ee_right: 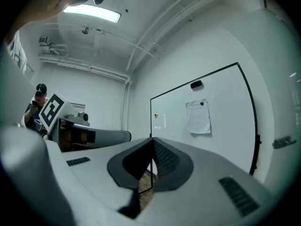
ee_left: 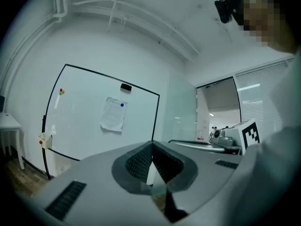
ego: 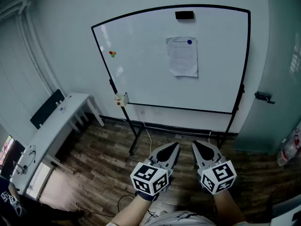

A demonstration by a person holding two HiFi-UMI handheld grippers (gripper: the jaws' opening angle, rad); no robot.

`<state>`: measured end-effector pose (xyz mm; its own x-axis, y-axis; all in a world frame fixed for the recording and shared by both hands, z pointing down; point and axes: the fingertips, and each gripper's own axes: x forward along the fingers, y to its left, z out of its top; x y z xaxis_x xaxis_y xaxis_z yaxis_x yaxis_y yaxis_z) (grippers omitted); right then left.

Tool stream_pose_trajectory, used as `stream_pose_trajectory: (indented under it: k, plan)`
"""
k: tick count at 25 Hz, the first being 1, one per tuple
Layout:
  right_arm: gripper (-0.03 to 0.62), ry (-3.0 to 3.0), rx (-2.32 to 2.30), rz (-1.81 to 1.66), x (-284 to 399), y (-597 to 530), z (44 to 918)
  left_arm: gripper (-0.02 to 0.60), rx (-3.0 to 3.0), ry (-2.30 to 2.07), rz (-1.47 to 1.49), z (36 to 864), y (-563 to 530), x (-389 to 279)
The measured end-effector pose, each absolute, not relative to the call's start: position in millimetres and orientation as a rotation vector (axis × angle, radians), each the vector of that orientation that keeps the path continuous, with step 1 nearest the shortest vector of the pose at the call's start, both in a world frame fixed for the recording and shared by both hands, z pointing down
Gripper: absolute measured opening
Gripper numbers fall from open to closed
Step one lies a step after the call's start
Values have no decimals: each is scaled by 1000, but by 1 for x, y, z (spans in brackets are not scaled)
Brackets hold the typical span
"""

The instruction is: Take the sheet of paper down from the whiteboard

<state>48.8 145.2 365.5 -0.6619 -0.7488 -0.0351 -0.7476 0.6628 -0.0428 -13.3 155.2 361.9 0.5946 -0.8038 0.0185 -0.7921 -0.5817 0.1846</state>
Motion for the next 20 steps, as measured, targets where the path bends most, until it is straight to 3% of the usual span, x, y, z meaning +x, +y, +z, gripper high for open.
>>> stream_pose_trajectory:
  k: [20]
  plan:
    - [12, 2772, -1175, -54, 92, 126, 344, 12, 2647, -1435, -116, 358, 133, 8]
